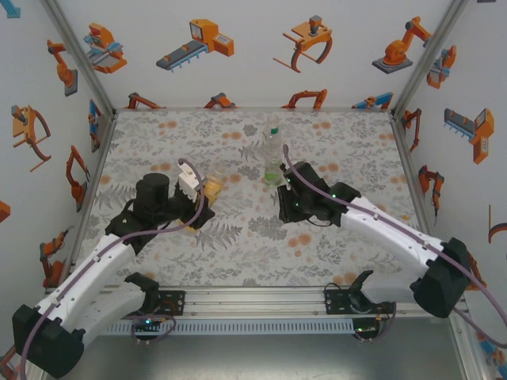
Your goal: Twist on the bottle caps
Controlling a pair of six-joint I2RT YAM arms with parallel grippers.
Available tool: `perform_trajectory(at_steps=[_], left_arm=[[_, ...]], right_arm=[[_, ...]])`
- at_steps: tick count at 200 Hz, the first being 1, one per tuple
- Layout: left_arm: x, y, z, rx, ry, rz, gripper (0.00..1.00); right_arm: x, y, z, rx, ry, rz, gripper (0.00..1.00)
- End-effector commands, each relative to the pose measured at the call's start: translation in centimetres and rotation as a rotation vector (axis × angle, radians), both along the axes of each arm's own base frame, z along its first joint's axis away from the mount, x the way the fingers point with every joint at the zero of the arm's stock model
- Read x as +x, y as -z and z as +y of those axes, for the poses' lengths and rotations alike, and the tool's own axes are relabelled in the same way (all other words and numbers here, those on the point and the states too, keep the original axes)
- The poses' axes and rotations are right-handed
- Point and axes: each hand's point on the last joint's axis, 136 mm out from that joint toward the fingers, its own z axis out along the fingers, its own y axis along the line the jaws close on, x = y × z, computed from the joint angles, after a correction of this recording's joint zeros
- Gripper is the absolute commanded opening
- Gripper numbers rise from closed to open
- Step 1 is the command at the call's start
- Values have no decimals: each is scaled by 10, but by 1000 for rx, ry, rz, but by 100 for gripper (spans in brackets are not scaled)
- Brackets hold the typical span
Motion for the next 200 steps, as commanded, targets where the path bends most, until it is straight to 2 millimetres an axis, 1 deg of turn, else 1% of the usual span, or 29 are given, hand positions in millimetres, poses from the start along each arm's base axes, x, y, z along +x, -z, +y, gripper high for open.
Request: perform_trajectory(at_steps=[1,34,64,84,100,124,135,167,200], left_arm=[[-25,-19,-23,16,163,-46,0],[-56,-25,-40,67,315,-63,0],[-83,-27,-50,118,439,-79,0],[-94,-28,-53,134,490,-93,0],[-100,-28,-56,149,526,-101,0],[-114,-25,-64,176,617,-96,0],[-117,-24,-68,190,636,-86,0],[-126,-21,-76,204,692,-92,0],[-132,-25,-76,201,714,-118,0]], right_arm=[[-11,-40,10,79,-157,-127,21],[-29,-83,14,200,-278,-267,18],[-62,-114,24,312,-485,-340,17],[-83,-131,28,365,-614,-392,15],[-94,-143,29,403,-676,-441,15],[-107,-156,31,455,-758,-497,15],[-111,-161,32,472,-778,-509,15],[-124,-167,34,497,-861,-537,14],[-138,-170,29,490,-950,-594,13]])
